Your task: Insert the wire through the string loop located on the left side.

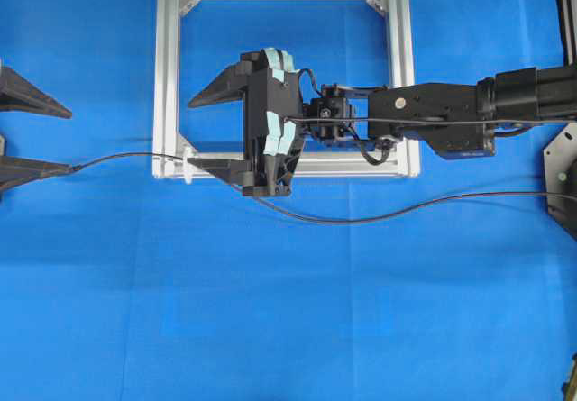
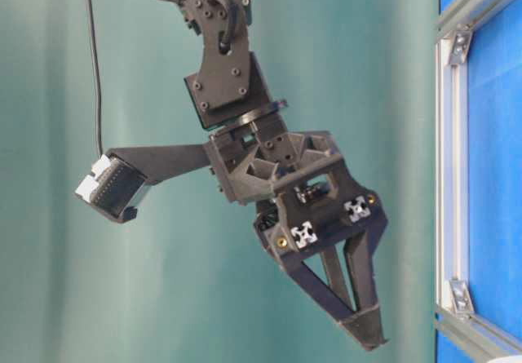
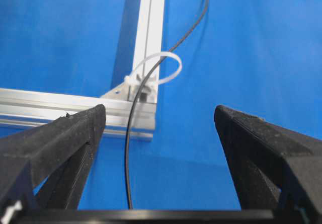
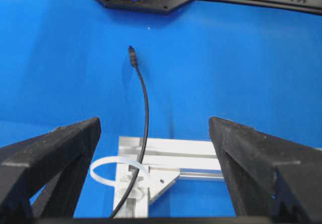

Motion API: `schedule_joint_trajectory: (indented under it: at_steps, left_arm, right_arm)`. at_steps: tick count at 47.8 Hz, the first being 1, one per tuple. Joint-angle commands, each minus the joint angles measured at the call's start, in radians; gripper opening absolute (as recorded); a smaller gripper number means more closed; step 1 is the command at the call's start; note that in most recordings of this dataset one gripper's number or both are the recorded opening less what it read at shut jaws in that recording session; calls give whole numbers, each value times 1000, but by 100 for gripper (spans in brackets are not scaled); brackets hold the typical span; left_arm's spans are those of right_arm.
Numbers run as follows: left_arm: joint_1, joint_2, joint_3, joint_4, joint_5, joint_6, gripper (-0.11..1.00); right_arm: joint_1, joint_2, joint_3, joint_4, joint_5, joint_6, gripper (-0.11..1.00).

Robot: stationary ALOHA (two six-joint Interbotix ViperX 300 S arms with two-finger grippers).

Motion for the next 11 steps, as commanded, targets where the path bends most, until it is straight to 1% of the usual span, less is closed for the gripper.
schedule_joint_trajectory:
  at_steps: [1, 11]
  left_arm:
    - [-2, 6, -11, 3, -9, 2, 85]
    - [-2, 6, -11, 6, -9, 2, 85]
  right_arm:
    - [-3, -38, -17, 3, -5, 5, 97]
    - [-3, -38, -17, 3, -5, 25, 97]
